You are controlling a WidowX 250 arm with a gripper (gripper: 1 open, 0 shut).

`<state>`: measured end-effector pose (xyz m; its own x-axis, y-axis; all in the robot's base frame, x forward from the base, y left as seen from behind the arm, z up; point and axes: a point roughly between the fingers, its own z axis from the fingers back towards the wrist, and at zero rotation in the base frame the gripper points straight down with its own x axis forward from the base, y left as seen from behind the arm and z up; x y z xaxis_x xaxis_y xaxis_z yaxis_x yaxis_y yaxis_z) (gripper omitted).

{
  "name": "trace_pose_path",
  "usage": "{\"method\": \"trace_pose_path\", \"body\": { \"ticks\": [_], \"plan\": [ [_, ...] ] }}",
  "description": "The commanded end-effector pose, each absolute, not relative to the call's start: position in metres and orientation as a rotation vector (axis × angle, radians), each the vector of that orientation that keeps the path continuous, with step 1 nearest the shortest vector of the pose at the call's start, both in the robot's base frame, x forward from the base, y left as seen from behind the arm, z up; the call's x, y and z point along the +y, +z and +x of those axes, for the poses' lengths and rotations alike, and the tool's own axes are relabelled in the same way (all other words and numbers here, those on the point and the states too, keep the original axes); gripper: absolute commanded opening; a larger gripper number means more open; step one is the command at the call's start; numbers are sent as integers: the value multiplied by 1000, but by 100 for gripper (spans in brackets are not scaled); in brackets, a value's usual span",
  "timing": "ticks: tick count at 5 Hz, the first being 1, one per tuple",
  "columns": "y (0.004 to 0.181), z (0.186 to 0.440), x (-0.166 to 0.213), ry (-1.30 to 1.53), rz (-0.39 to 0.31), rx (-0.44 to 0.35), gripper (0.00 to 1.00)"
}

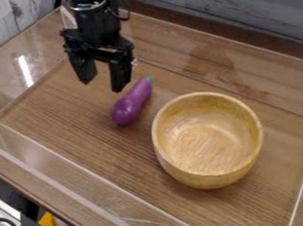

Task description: Put the purple eggplant in the brown bowl

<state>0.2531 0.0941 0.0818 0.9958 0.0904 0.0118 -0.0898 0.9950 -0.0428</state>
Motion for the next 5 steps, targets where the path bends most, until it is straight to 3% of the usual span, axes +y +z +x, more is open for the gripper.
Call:
{"method": "trace_pose_path", "body": {
  "ticks": [1,4,5],
  "plan": [
    [79,257,94,40,-37,-55,100],
    [48,264,88,-20,-61,-96,100],
    [39,269,90,22,-62,-110,0]
  ]
}}
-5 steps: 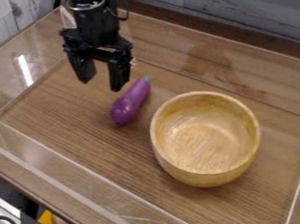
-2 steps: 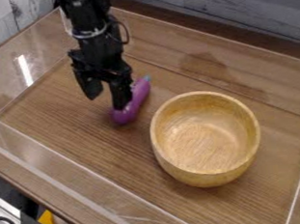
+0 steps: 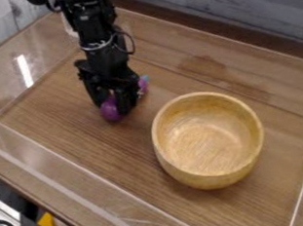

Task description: Put the purple eggplant in the brown bowl

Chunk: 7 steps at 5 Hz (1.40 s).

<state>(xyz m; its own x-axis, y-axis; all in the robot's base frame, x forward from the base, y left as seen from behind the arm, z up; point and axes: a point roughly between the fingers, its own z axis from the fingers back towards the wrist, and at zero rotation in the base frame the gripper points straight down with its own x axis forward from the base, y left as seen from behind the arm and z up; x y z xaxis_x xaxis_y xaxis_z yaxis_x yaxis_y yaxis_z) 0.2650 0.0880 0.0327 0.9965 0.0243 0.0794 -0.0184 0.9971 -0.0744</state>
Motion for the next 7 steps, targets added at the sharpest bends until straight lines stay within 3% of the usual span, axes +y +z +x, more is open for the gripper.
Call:
{"method": "trace_pose_path", "body": {
  "ticks": [1,5,6,7],
  "plan": [
    [44,276,98,-1,-76,-120,0],
    [57,295,88,-39,-116,-145,0],
    [72,294,101,-53,-119,-136,0],
    [106,292,101,-60,-124,-144,0]
  ]
}}
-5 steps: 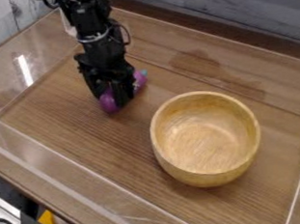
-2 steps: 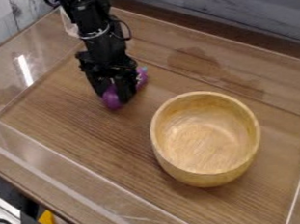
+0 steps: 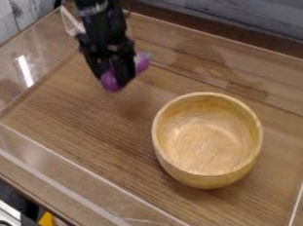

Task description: Put the purple eggplant in the brown bowl

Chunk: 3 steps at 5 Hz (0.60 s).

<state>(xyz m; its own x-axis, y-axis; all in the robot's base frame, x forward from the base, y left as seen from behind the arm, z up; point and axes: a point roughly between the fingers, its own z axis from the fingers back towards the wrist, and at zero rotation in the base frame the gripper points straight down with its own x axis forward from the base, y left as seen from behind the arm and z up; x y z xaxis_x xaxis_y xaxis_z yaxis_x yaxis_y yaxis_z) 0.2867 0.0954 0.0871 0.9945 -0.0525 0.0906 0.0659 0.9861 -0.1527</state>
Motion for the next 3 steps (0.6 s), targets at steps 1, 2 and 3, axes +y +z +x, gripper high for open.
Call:
{"method": "trace_pose_path", "body": {
  "ticks": [1,2,3],
  "plan": [
    [132,284,71,-59,-140,-157,0],
    [138,268,32,-89,-162,-145,0],
    [133,259,-4,-168,-170,-133,0]
  ]
}}
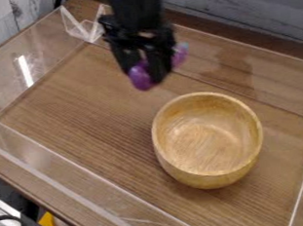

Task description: Put the purple eggplant in the brown bowl

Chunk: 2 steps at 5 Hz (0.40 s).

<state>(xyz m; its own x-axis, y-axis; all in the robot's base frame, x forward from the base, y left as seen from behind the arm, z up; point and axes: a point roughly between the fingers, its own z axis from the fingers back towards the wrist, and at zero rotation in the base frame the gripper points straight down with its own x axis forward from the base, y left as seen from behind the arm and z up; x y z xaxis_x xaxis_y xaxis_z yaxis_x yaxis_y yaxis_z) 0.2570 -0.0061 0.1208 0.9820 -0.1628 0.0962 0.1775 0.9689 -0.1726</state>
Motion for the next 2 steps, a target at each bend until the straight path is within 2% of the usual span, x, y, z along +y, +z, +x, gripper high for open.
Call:
{"method": "trace_pose_path", "body": {
  "ticks": [1,2],
  "plan": [
    [127,251,-32,-243,-178,-118,0],
    [116,244,-53,-281,-177,-112,0]
  ]
}}
